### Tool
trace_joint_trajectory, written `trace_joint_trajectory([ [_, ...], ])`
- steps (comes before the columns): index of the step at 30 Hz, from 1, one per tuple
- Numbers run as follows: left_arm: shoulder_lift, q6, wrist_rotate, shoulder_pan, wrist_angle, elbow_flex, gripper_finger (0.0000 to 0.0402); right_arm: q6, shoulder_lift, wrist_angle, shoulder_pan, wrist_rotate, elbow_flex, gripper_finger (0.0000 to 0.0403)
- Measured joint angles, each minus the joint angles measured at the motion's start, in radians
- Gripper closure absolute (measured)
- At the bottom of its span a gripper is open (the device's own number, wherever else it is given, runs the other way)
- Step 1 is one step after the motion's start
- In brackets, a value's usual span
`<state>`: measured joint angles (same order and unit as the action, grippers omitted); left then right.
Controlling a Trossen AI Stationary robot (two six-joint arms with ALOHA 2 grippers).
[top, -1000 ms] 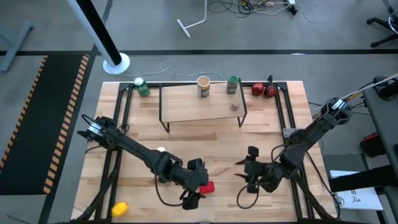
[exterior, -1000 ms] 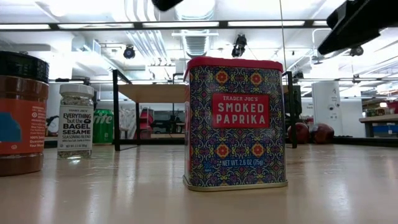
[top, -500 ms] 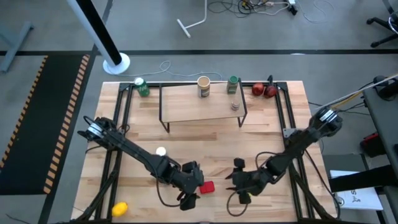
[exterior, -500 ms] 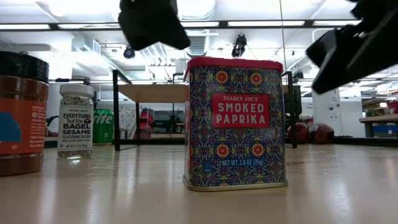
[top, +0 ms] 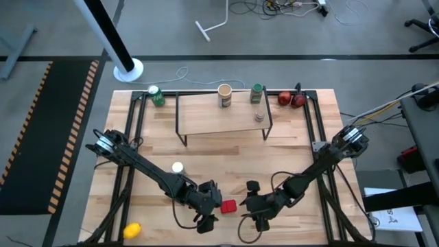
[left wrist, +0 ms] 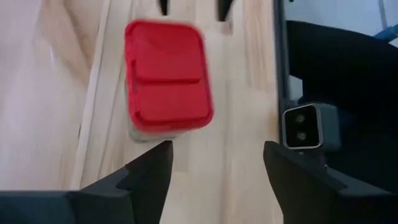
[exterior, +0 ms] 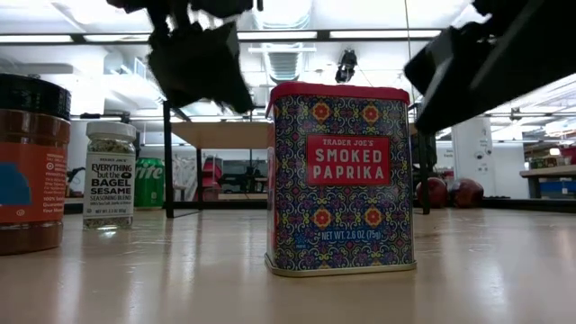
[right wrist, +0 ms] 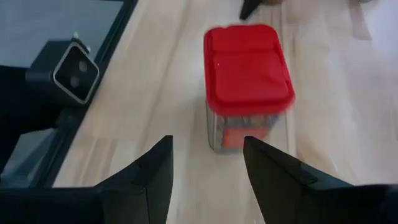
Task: Shelf spices
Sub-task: Put the red seasoning can on the shelf
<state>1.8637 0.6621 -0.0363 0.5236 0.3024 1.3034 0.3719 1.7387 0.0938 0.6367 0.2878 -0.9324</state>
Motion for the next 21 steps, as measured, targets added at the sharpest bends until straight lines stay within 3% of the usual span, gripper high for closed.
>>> trace_joint_trajectory([
  [9, 0.0, 0.029, -0.004, 0.0, -0.033, -0.023, 0.017, -0.013, 0.052, -0.007, -0.014, -0.092, -0.065, 0.0233],
  [21, 0.0, 0.003, -0.009, 0.001, 0.011, -0.023, 0.0169, -0.011, 0.052, -0.005, -0.018, -0.097, -0.068, 0.024],
])
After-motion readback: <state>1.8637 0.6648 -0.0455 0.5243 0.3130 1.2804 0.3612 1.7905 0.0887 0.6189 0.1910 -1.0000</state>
